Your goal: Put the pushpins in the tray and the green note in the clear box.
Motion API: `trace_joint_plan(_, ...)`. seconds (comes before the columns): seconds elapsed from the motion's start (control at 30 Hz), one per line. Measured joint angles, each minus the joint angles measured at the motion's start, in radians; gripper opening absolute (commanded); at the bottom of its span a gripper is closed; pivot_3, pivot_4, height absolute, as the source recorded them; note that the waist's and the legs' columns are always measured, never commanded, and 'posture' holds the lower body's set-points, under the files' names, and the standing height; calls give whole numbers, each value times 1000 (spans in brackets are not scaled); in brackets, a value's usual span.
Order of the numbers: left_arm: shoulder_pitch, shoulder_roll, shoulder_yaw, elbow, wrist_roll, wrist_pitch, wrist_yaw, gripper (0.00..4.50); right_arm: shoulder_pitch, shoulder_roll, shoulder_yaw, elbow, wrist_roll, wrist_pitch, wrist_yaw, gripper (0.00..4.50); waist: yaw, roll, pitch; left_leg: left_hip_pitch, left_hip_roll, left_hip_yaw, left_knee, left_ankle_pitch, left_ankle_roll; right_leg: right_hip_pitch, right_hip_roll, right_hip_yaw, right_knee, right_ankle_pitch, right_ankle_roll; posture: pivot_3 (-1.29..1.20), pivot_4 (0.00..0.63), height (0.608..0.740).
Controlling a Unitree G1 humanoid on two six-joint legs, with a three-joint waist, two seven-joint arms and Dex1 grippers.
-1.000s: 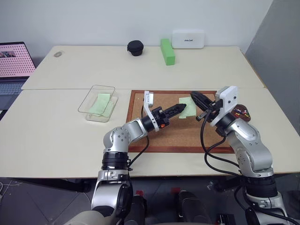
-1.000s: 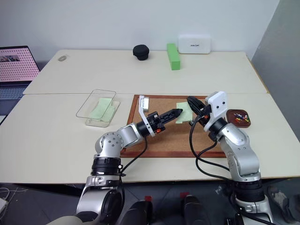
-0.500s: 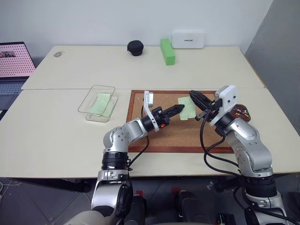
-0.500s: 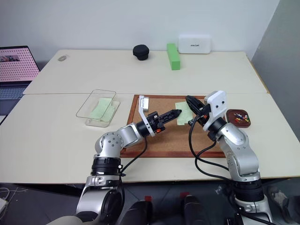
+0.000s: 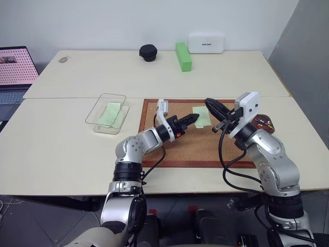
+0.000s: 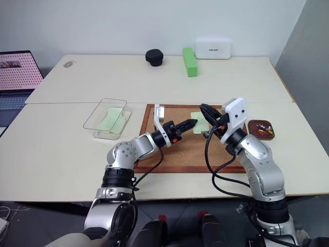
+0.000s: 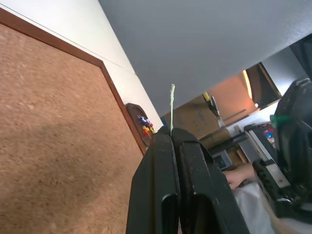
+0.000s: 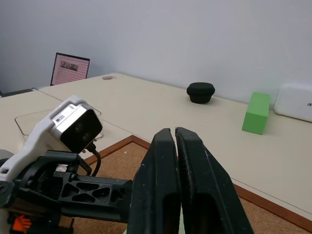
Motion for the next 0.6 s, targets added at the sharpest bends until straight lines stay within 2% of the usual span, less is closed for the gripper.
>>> trace_joint_plan(0.17, 3, 19, -52, -8, 32, -19, -18, 61, 0, -14, -5, 7, -38, -5, -32, 0, 0, 0, 0, 0, 0, 0, 0, 0, 0, 0, 0, 0, 0, 0, 0, 0, 150, 740)
trace_joint_plan(0.2, 21, 64, -138, -52, 94, -65, -56, 61, 0, -36, -13, 31, -73, -8, -63, 0, 0, 0, 0, 0, 0, 0, 0, 0, 0, 0, 0, 0, 0, 0, 0, 0, 150, 740)
trace_joint_plan(0.37, 55, 180, -380, -176, 303, -271, -177, 61, 21, -83, -110, 171, -140, 25, -162, 0, 5, 0, 0, -1, 0, 1, -1, 0, 0, -1, 0, 1, 0, 0, -1, 0, 150, 740)
trace_joint_plan(0.6, 55, 227, -538, -219, 472, -506, -280, 61, 10, -99, -215, 271, -136, 128, -239, 0, 1, 0, 0, -1, 0, 2, -1, 0, 0, -1, 0, 2, 1, 0, -1, 0, 150, 740)
